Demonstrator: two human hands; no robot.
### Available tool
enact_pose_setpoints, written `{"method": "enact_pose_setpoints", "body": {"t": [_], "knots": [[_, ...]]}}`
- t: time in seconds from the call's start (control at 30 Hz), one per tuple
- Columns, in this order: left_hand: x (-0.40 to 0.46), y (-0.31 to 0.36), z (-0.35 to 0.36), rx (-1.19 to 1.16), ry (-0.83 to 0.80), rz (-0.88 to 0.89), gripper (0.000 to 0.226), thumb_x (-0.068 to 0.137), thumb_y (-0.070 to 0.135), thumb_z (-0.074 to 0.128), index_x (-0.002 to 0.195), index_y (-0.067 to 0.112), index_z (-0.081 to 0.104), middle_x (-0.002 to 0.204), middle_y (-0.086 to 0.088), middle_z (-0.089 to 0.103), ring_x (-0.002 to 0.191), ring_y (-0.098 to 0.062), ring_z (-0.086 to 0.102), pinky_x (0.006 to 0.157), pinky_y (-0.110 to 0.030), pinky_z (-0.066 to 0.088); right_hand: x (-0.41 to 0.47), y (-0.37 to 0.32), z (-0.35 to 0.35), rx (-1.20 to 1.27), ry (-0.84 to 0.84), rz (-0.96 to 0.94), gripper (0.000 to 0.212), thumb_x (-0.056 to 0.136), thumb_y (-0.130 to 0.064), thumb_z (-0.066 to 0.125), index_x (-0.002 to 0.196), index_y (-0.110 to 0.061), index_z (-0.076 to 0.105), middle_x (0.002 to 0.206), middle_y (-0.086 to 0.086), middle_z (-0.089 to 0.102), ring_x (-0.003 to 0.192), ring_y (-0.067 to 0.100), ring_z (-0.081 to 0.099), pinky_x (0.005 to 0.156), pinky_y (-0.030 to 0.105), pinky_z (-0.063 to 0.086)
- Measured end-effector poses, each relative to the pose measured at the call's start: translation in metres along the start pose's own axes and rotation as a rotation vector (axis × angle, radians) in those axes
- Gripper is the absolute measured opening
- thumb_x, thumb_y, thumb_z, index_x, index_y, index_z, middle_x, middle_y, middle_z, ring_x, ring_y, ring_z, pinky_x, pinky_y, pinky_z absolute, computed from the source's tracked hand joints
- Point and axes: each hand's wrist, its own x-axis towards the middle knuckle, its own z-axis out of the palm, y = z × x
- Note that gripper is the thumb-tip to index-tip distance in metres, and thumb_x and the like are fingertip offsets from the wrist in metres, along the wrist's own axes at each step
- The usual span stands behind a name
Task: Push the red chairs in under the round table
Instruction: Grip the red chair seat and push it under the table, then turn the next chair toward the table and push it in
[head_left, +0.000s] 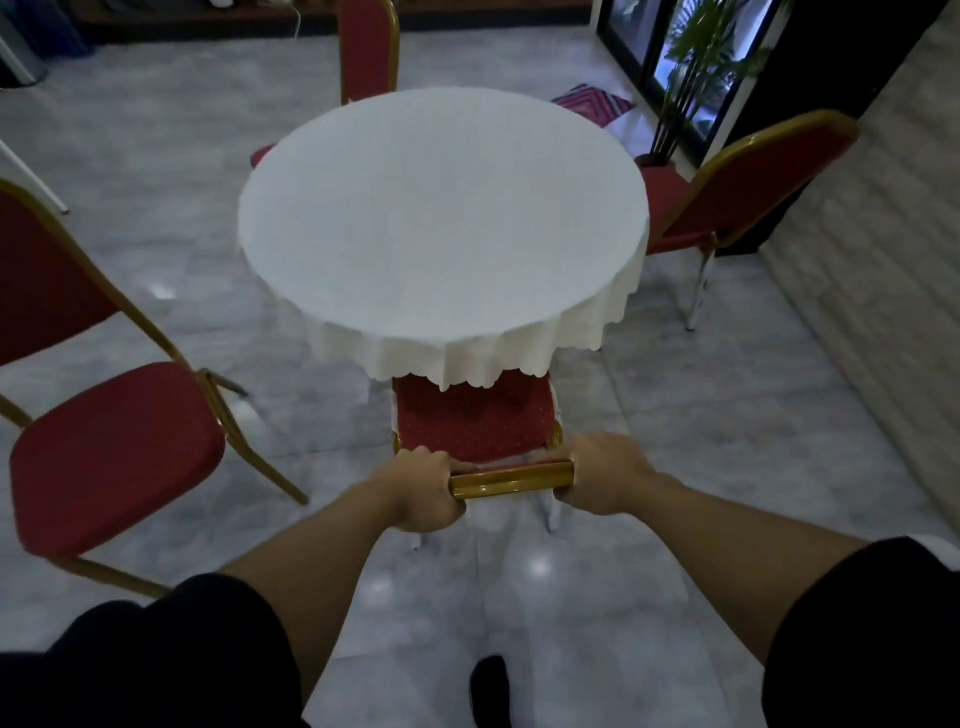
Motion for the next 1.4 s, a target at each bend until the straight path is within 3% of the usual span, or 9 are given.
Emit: {"method": "enact_pose_setpoints", "body": {"t": [0.27, 0.37, 0.47, 0.53, 0.77, 0.93, 1.07, 1.2, 1.4], "knots": [[0.022, -0.017, -0.014, -0.032, -0.066, 0.043, 0.047, 0.071, 0.05, 0.047, 0.113, 0.043, 0.065, 0.088, 0.009, 0.07, 0.082, -0.018, 0.068, 0.078, -0.041, 0.061, 0.024, 0.01, -0.006, -0.012, 0.012, -0.049, 0.034, 0.091, -0.041, 0.066, 0.123, -0.052, 0.071, 0.101, -0.013, 0.076, 0.092, 0.016, 0.07, 0.073, 0.028, 0.046], [0.021, -0.01, -0.019, -0.045, -0.122, 0.044, 0.045, 0.078, 0.059, 0.057, 0.119, 0.042, 0.065, 0.097, 0.007, 0.072, 0.089, -0.019, 0.069, 0.085, -0.039, 0.058, 0.022, 0.009, -0.013, 0.007, -0.049, -0.05, 0.039, 0.089, -0.06, 0.07, 0.126, -0.049, 0.069, 0.107, -0.014, 0.074, 0.102, 0.017, 0.069, 0.08, 0.03, 0.048], [0.017, 0.005, -0.031, -0.064, -0.21, -0.001, 0.102, 0.063, 0.098, 0.056, 0.15, 0.046, 0.047, 0.136, 0.006, 0.066, 0.121, -0.021, 0.063, 0.109, -0.044, 0.048, 0.007, 0.007, -0.028, 0.097, -0.168, -0.033, 0.071, 0.078, -0.084, 0.066, 0.137, -0.045, 0.063, 0.107, -0.019, 0.066, 0.104, 0.012, 0.064, 0.077, 0.025, 0.042], [0.018, 0.02, -0.045, -0.059, -0.224, -0.038, 0.123, 0.056, 0.103, 0.052, 0.161, 0.043, 0.029, 0.158, 0.0, 0.049, 0.143, -0.028, 0.047, 0.12, -0.049, 0.036, 0.002, 0.008, -0.039, 0.179, -0.211, -0.021, 0.078, 0.078, -0.085, 0.064, 0.143, -0.042, 0.059, 0.11, -0.02, 0.062, 0.102, 0.008, 0.06, 0.079, 0.023, 0.04], [0.062, 0.1, -0.118, 0.05, 0.031, 0.021, 0.095, 0.079, 0.086, 0.047, 0.157, 0.032, 0.045, 0.156, -0.005, 0.053, 0.14, -0.03, 0.052, 0.114, -0.049, 0.041, -0.008, 0.054, -0.098, 0.286, 0.017, 0.185, 0.093, 0.086, -0.09, 0.039, 0.152, -0.027, 0.055, 0.155, 0.005, 0.056, 0.139, 0.027, 0.052, 0.109, 0.042, 0.042], [0.108, 0.179, -0.159, 0.157, 0.152, 0.059, 0.074, 0.096, 0.068, 0.048, 0.157, 0.027, 0.044, 0.157, -0.005, 0.053, 0.143, -0.031, 0.049, 0.116, -0.048, 0.038, -0.022, 0.128, -0.158, 0.255, 0.147, 0.321, 0.103, 0.079, -0.099, 0.029, 0.15, -0.03, 0.057, 0.155, 0.005, 0.057, 0.137, 0.029, 0.054, 0.11, 0.048, 0.044], [0.157, 0.248, -0.174, 0.171, 0.174, 0.033, 0.076, 0.097, 0.066, 0.049, 0.159, 0.022, 0.042, 0.159, -0.005, 0.05, 0.147, -0.031, 0.043, 0.119, -0.045, 0.034, -0.049, 0.195, -0.198, 0.237, 0.172, 0.34, 0.104, 0.081, -0.099, 0.021, 0.149, -0.029, 0.059, 0.156, 0.005, 0.056, 0.14, 0.03, 0.052, 0.113, 0.05, 0.042], [0.201, 0.321, -0.179, 0.193, 0.135, 0.052, 0.077, 0.097, 0.066, 0.05, 0.159, 0.02, 0.041, 0.162, -0.009, 0.046, 0.148, -0.033, 0.042, 0.12, -0.046, 0.033, -0.074, 0.269, -0.224, 0.251, 0.195, 0.382, 0.133, 0.059, -0.112, 0.013, 0.154, -0.029, 0.053, 0.162, 0.004, 0.049, 0.146, 0.028, 0.047, 0.118, 0.051, 0.038], [0.262, 0.437, -0.192, 0.199, 0.186, 0.122, 0.079, 0.095, 0.071, 0.048, 0.155, 0.019, 0.048, 0.156, -0.011, 0.053, 0.139, -0.035, 0.052, 0.112, -0.047, 0.043, -0.098, 0.378, -0.265, 0.317, 0.251, 0.445, 0.133, 0.056, -0.114, 0.016, 0.153, -0.031, 0.054, 0.16, 0.003, 0.051, 0.141, 0.028, 0.05, 0.116, 0.051, 0.04]]}}
